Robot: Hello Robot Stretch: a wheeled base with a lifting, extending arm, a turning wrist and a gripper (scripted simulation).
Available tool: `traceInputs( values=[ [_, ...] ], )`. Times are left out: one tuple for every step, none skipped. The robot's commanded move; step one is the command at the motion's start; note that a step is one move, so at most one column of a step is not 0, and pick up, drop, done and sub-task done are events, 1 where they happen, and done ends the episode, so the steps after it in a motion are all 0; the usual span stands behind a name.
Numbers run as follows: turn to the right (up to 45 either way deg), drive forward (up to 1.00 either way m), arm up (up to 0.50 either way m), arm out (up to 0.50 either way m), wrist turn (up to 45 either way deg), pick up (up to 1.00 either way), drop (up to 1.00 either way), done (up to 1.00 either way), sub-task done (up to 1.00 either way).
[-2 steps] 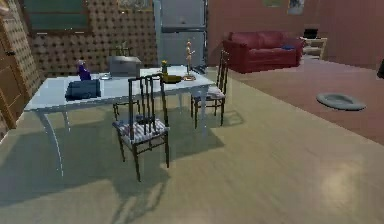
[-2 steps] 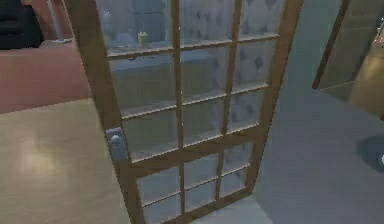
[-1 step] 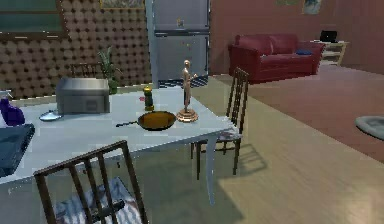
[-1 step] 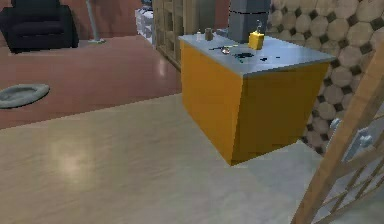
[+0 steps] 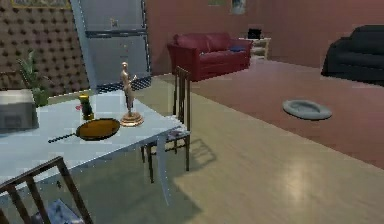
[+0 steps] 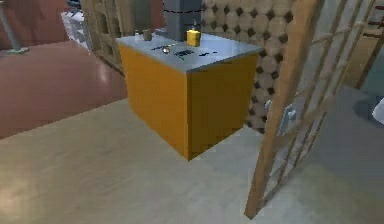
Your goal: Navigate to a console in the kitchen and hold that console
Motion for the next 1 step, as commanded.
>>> traceInputs(
  values=[
    [0.0, 0.15, 0.0, 0.0, 0.0, 0.0, 0.0, 0.0, 0.0]
  ],
)
